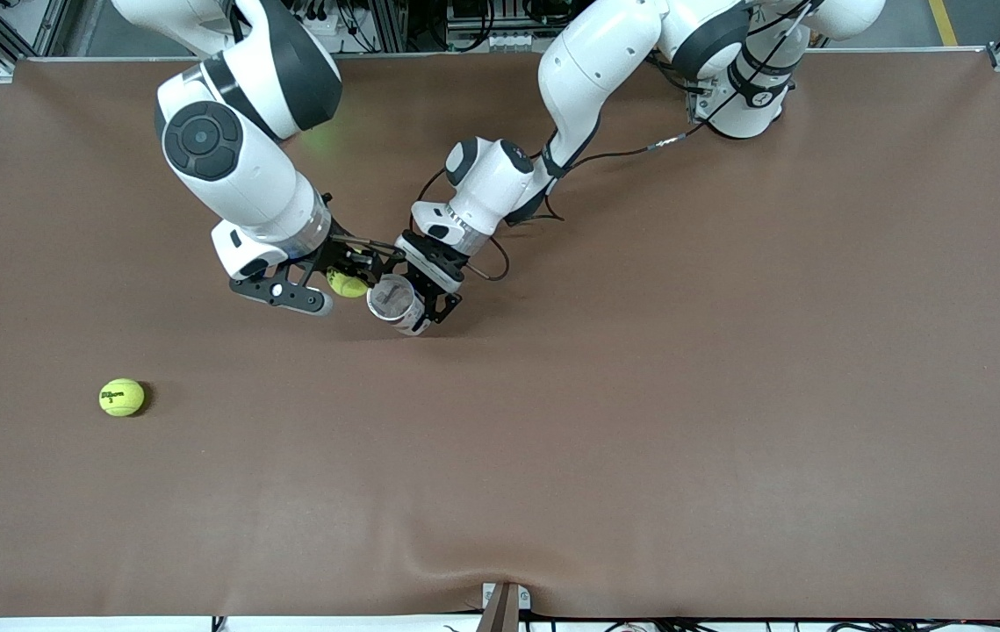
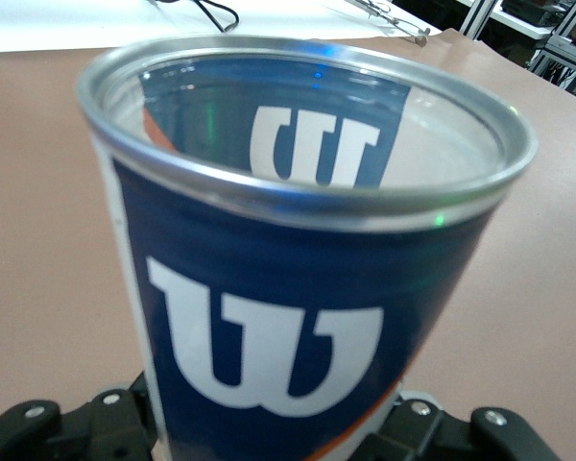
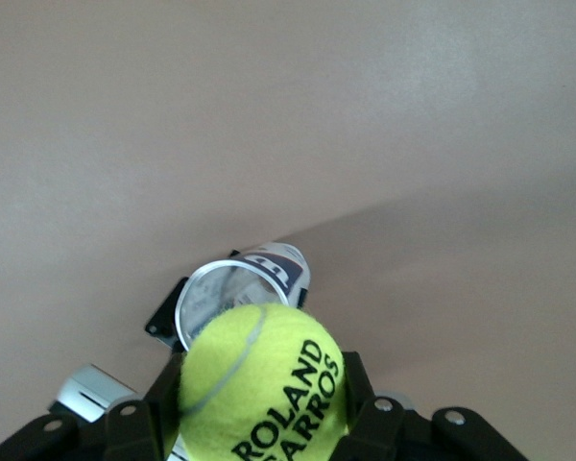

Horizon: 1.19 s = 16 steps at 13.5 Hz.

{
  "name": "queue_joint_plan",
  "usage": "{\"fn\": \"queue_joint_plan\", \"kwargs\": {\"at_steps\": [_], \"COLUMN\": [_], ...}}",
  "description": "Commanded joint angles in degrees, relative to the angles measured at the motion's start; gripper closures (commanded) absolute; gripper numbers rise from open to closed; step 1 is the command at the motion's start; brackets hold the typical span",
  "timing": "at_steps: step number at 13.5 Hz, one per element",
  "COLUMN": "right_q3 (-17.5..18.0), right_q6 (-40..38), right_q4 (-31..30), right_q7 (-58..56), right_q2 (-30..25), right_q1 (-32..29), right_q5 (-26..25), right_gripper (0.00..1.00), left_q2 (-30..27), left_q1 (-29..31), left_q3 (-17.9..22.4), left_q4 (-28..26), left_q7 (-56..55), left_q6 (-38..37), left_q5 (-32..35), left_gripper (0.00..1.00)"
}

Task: Insert tennis ball vertically with right arm
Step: 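Hold the Roland Garros ball over the can opening with the right gripper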

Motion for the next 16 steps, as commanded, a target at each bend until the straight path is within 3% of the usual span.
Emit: {"fn": "queue_joint_plan", "kwargs": {"at_steps": [1,7,16], "right_q3": [-0.58,-0.58,-0.58], "right_q6": [0.67,1.29,3.13], "right_q4": [1.21,1.12,-0.36], "right_q7": [1.95,2.12,5.2], "right_q2": [1.25,2.57,5.38], "right_q1": [1.13,1.57,4.03], "right_q5": [-0.11,-0.11,-2.65], "right_gripper": [1.0,1.0,1.0], "left_q2": [2.07,3.3,3.3], "left_q1": [-1.24,-3.17,-3.26], "left_q3": [0.31,2.68,2.69], "left_q4": [1.72,1.8,1.8], "left_q7": [0.02,0.02,-0.07], "left_q6": [1.24,1.86,1.86], "left_q5": [0.09,0.0,0.0], "left_gripper": [0.23,0.23,0.23]}}
